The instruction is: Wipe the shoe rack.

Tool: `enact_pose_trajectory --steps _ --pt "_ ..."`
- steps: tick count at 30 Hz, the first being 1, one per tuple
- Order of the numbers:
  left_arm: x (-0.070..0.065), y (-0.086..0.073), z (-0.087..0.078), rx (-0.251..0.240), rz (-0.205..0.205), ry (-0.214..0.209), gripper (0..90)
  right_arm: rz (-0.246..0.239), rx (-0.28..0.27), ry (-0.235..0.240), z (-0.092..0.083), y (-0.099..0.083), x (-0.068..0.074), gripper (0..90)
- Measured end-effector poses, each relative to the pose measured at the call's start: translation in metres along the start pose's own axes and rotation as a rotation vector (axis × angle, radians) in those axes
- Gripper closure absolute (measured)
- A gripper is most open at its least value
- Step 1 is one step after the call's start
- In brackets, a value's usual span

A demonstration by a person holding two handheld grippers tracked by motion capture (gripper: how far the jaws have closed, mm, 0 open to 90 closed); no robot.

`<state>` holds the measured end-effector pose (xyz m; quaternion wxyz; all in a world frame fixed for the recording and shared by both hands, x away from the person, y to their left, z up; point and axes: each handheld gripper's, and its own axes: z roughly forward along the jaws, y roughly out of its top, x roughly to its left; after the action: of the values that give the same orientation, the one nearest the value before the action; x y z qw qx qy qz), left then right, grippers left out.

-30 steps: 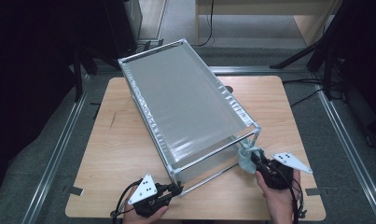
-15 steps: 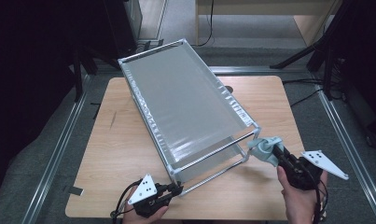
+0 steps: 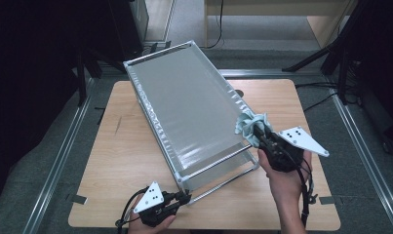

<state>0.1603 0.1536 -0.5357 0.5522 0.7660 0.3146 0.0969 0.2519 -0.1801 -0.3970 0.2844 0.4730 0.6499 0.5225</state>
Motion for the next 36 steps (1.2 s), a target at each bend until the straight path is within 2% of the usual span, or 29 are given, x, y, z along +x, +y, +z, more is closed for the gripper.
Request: enact_pose_trajectory --steps 3,5,8,10,11,13,15,16,17,19,21,22,23,24,25,26,27,28,30,31,32,33,35,36 --pt "0.001 0.000 0.001 0.001 -0.010 -0.006 79.2 0.009 0.030 0.027 0.003 -0.001 0.009 78.5" --pt "0.001 0.001 0.002 0.001 -0.016 -0.012 78.8 0.007 0.043 0.064 0.004 -0.002 0.018 78.5" --pt "0.000 0.002 0.005 0.001 -0.013 -0.006 79.0 -0.032 0.059 0.098 0.007 -0.005 0.037 78.5" --pt "-0.001 0.002 0.005 0.002 -0.010 0.002 79.2 -0.032 0.072 0.139 0.009 -0.007 0.052 78.4" --pt "-0.001 0.002 0.005 0.003 -0.009 0.004 79.2 -0.030 0.080 0.175 0.010 -0.010 0.064 78.3" --pt "-0.002 0.002 0.005 0.004 -0.009 0.009 79.3 -0.017 0.088 0.233 0.011 -0.014 0.078 78.2" --pt "-0.002 0.002 0.006 0.004 -0.009 0.011 79.3 -0.041 0.094 0.276 0.012 -0.018 0.099 78.1" --pt "-0.002 0.002 0.006 0.004 -0.009 0.011 79.3 -0.041 0.094 0.276 0.012 -0.018 0.099 78.1" --pt "-0.002 0.002 0.006 0.004 -0.009 0.012 79.3 -0.063 0.097 0.311 0.012 -0.021 0.116 77.9" --pt "-0.002 0.002 0.006 0.003 -0.011 0.014 79.4 -0.088 0.093 0.325 0.012 -0.023 0.127 77.9" --pt "-0.003 0.002 0.006 0.004 -0.010 0.017 79.4 -0.094 0.088 0.324 0.012 -0.023 0.130 77.9" --pt "-0.003 0.002 0.006 0.003 -0.008 0.020 79.5 -0.112 0.079 0.317 0.012 -0.023 0.129 77.9" --pt "-0.003 0.002 0.006 0.005 -0.006 0.019 79.5 -0.107 0.081 0.319 0.012 -0.022 0.126 77.9" --pt "-0.003 0.002 0.005 0.005 -0.005 0.018 79.5 -0.102 0.081 0.307 0.012 -0.022 0.121 77.9" --pt "-0.003 0.002 0.005 0.005 -0.004 0.018 79.6 -0.101 0.078 0.275 0.011 -0.020 0.112 77.9" --pt "-0.003 0.002 0.005 0.005 -0.004 0.018 79.6 -0.101 0.078 0.275 0.011 -0.020 0.112 77.9" --pt "-0.003 0.002 0.005 0.005 -0.004 0.018 79.6 -0.097 0.075 0.252 0.011 -0.018 0.105 77.9" --pt "-0.003 0.002 0.005 0.004 -0.002 0.018 79.6 -0.074 0.062 0.176 0.010 -0.014 0.081 77.8" --pt "-0.002 0.002 0.005 0.007 0.001 0.017 79.6 -0.054 0.048 0.121 0.008 -0.011 0.062 77.8" --pt "-0.002 0.002 0.005 0.008 0.000 0.017 79.6 -0.031 0.036 0.083 0.006 -0.008 0.047 77.7" --pt "-0.002 0.002 0.005 0.008 0.000 0.019 79.6 -0.017 0.028 0.061 0.005 -0.007 0.038 77.6" --pt "-0.003 0.002 0.005 0.007 0.000 0.019 79.6 0.020 0.018 0.038 0.002 -0.004 0.025 77.5" --pt "-0.002 0.002 0.005 0.007 0.000 0.018 79.6 0.061 0.003 0.015 -0.003 -0.001 0.010 77.3" --pt "-0.003 0.002 0.005 0.008 0.002 0.019 79.6 0.063 0.001 0.012 -0.005 -0.001 0.007 77.2"
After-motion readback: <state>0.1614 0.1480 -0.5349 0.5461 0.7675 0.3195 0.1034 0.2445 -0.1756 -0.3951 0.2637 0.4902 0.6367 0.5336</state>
